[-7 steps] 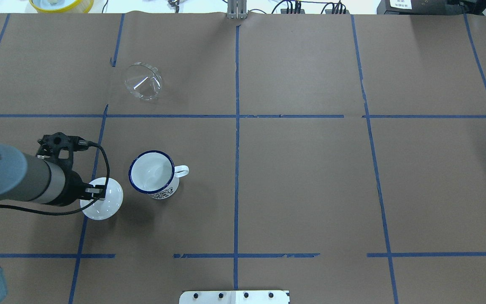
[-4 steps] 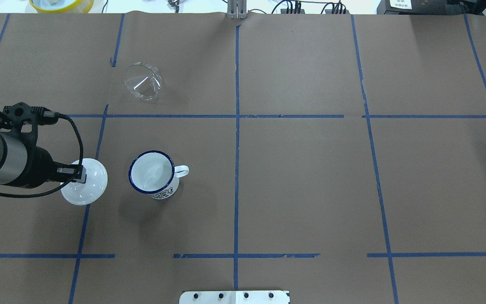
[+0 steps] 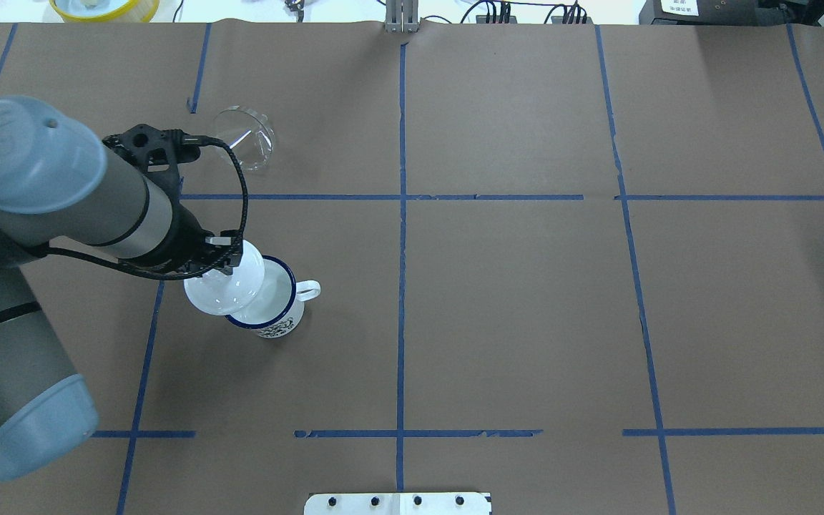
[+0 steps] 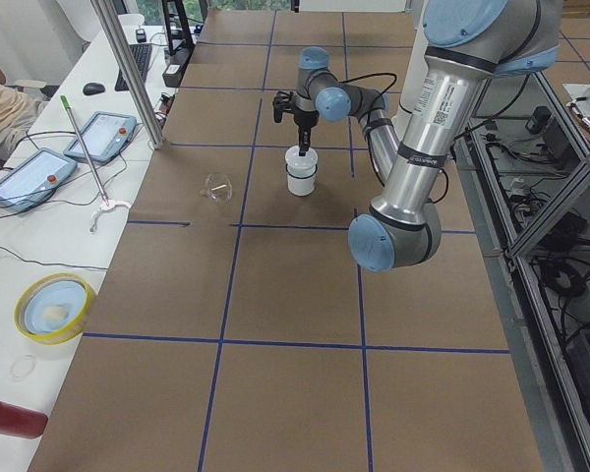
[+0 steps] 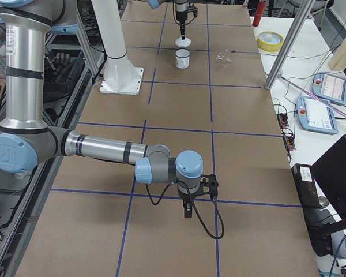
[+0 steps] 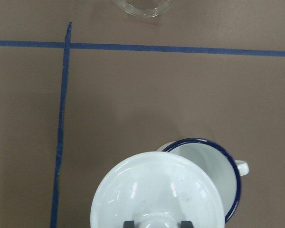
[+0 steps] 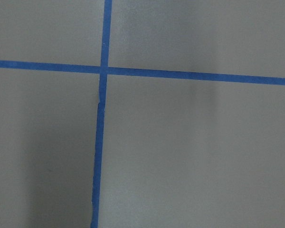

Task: Remove funnel from cup
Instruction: 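Lift the white lid and carry it over the white mug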

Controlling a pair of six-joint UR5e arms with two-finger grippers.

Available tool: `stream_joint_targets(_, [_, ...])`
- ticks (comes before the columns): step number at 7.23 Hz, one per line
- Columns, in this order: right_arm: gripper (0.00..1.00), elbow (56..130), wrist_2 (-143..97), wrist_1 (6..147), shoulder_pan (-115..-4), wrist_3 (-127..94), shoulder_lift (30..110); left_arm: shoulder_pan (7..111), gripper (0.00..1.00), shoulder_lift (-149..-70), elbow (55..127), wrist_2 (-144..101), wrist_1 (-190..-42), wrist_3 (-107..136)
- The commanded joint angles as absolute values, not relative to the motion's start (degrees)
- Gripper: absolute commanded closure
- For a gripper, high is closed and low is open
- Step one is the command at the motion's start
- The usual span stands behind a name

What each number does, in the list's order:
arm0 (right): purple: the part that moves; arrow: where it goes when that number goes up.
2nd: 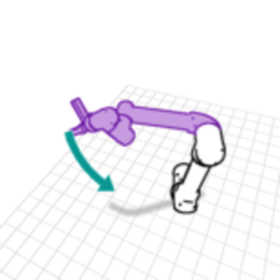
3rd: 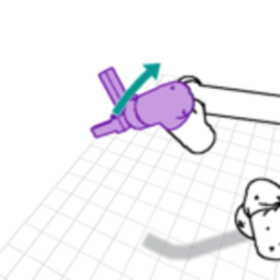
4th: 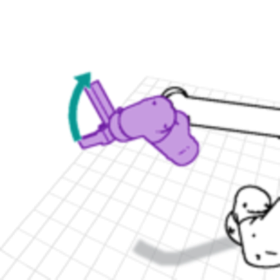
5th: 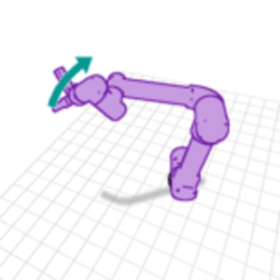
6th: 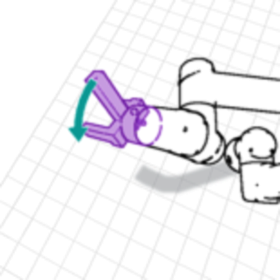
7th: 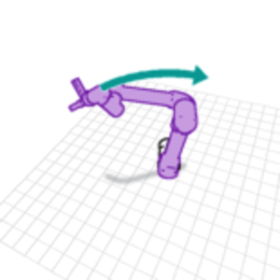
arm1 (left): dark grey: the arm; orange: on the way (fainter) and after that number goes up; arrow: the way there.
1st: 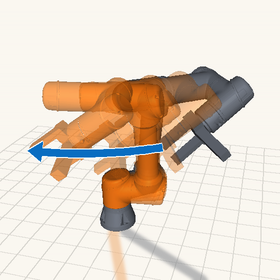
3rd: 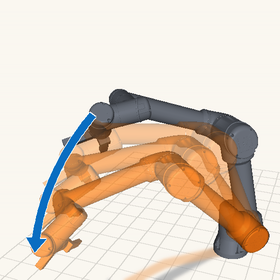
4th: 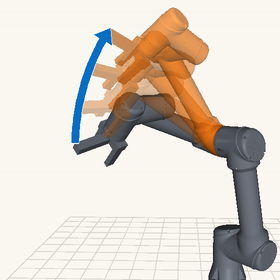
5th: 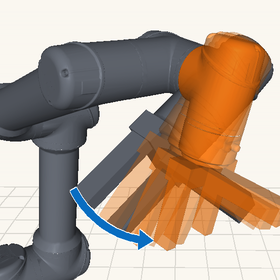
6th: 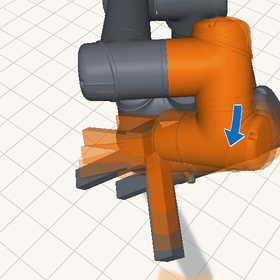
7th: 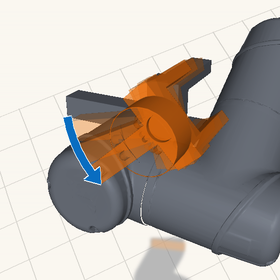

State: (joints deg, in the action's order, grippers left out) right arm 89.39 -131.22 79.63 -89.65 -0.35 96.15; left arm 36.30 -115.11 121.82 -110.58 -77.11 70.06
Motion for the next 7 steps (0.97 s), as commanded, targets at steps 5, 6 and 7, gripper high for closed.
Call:
stream_joint_targets(5, [0.0,89.39,-131.22,79.63,-89.65,-0.35,96.15,33.58,1.0,-117.51,116.54,-110.39,-77.08,72.07])
stream_joint_targets(6, [0.0,89.38,-131.22,79.63,-89.65,-0.35,96.15,33.49,1.0,-117.6,116.46,-110.39,-77.08,72.07])
stream_joint_targets(7, [0.0,89.38,-131.22,79.63,-89.65,-0.35,96.15,33.4,1.0,-117.6,116.46,-110.39,-77.08,72.07])
